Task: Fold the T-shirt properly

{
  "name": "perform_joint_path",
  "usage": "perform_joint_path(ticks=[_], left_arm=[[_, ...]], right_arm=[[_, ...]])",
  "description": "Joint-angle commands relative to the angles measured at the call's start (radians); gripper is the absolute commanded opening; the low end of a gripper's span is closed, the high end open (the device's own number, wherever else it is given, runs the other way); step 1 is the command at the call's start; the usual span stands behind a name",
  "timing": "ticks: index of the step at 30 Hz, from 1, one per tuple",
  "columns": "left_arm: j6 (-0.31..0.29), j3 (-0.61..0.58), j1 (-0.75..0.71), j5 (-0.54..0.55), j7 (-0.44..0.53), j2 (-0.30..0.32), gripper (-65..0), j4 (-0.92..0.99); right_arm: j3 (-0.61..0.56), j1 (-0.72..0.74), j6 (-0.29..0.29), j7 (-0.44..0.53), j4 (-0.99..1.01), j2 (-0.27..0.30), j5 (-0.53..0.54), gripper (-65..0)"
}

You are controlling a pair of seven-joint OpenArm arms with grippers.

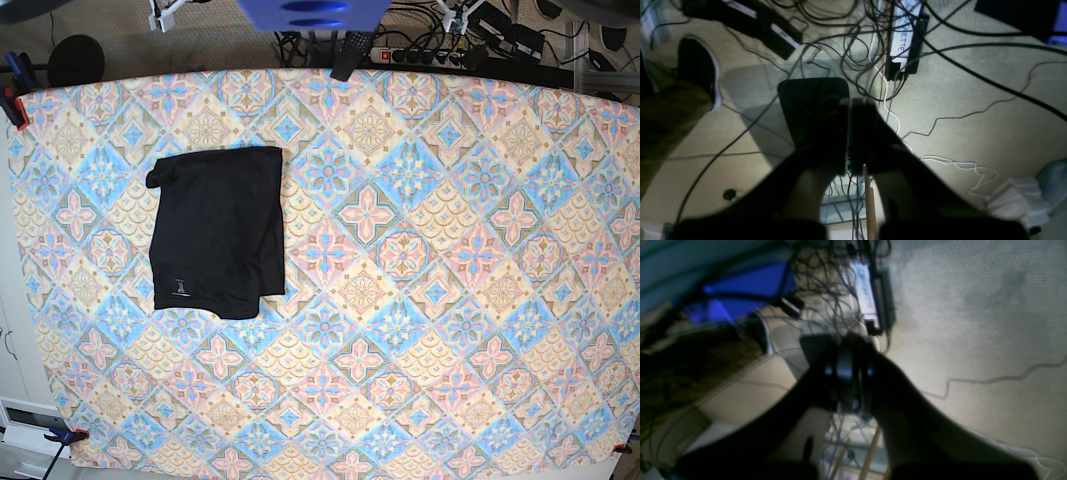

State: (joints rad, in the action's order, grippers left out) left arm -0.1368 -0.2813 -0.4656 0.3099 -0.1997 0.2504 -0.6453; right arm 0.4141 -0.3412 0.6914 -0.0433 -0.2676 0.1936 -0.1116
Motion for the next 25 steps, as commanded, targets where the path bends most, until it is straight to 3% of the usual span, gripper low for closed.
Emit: perform_joint_path(ticks=[1, 4, 6, 13, 25], left_arm=[[-0.004, -0.034, 0.026, -0.002, 0.016, -0.007, -64.5, 0.06], [-0.002, -0.135, 0.11, -0.001, 0.144, -0.038, -64.5, 0.232], [-0.002, -0.186, 0.146, -0.001, 0.214, -0.061, -64.5, 0.29], [-0.002, -0.23, 0.176, -0.001, 0.24, -0.116, -64.2, 0.319], [-0.002, -0.221, 0.221, 0.01, 0.245, -0.13, -64.0, 0.319]], right_arm=[[0.002, -0.008, 0.007, 0.007, 0.012, 0.007, -0.006, -61.7], [0.002, 0.024, 0.004, 0.021, 0.031, -0.049, -0.006, -61.7], [0.002, 0.038, -0.059, 0.021, 0.031, -0.084, -0.006, -61.7], [0.002, 0.055, -0.22, 0.023, 0.029, -0.102, -0.006, -61.7], [0.01, 0.064, -0.232, 0.013, 0.029, -0.124, -0.004, -61.7]])
